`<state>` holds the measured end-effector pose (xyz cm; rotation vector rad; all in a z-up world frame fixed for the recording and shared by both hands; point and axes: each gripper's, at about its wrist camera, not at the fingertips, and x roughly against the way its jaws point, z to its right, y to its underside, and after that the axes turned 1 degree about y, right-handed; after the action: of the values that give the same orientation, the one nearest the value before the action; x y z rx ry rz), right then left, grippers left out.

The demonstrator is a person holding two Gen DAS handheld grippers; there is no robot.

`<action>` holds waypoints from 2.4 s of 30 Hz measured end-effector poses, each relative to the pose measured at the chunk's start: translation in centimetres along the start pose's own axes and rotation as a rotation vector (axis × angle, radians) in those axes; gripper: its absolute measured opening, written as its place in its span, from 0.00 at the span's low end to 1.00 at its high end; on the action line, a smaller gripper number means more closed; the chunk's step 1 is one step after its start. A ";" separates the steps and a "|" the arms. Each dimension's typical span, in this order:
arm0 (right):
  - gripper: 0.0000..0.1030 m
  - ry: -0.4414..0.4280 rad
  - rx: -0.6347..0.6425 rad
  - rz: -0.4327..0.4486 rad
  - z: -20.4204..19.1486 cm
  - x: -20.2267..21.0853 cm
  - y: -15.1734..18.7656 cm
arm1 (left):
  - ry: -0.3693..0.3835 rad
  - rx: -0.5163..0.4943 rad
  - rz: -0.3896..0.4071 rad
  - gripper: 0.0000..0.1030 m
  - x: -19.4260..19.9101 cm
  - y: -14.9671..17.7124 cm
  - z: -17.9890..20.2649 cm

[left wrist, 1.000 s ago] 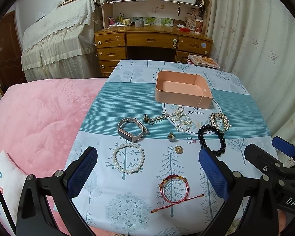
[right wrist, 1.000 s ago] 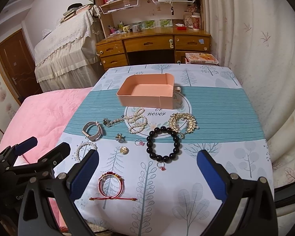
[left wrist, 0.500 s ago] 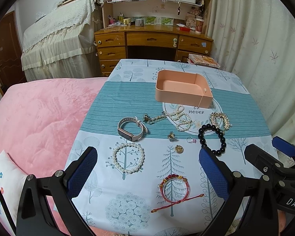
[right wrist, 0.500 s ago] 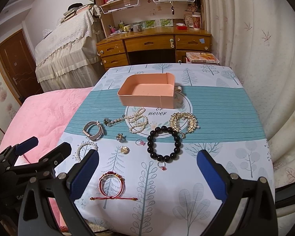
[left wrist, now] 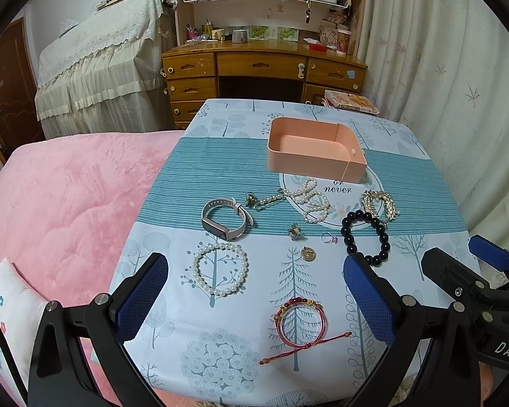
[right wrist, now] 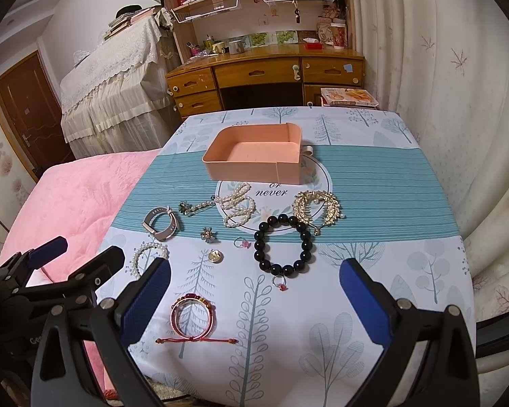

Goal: Organize jewelry

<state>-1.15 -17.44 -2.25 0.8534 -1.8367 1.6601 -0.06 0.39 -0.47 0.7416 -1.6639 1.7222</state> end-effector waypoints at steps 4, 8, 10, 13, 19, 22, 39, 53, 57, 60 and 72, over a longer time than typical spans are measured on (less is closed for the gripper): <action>0.97 0.000 0.000 -0.001 0.0 0.1 -0.1 | 0.000 0.001 0.000 0.99 0.0 0.0 0.0; 0.97 -0.001 0.000 -0.001 0.0 -0.3 0.1 | -0.001 0.000 0.000 0.99 0.0 0.0 0.1; 0.97 -0.001 -0.001 -0.002 0.1 0.1 0.0 | 0.000 0.000 -0.002 0.99 0.0 0.0 0.0; 0.97 -0.002 -0.002 -0.004 0.0 -0.2 0.1 | 0.002 0.002 -0.006 0.99 -0.1 0.1 0.0; 0.97 -0.002 -0.001 -0.007 0.0 -0.1 0.0 | 0.007 0.008 -0.019 0.99 -0.4 0.4 -0.2; 0.97 -0.003 0.002 -0.010 -0.2 -0.3 0.2 | 0.011 0.010 -0.027 0.99 -0.5 0.3 -0.4; 0.81 -0.064 0.099 -0.195 -2.5 -6.8 -0.5 | 0.118 0.073 -0.186 0.99 -7.8 -3.9 -8.4; 0.68 -0.105 0.215 -0.274 -5.3 -13.3 -2.6 | 0.131 0.117 -0.322 0.79 -16.5 -4.8 -12.3; 0.61 -0.112 0.267 -0.286 -6.9 -15.1 -2.7 | 0.133 0.103 -0.354 0.64 -18.5 -5.1 -11.4; 0.54 -0.113 0.289 -0.293 -7.8 -16.1 -2.6 | 0.139 0.093 -0.385 0.54 -20.0 -5.3 -11.0; 0.18 -0.106 0.286 -0.324 -7.7 -18.0 -2.5 | 0.095 0.087 -0.378 0.04 -21.4 -5.4 -10.1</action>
<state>12.50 -7.91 -12.91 1.3067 -1.4473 1.7116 18.17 9.41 -13.72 0.9324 -1.2944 1.5400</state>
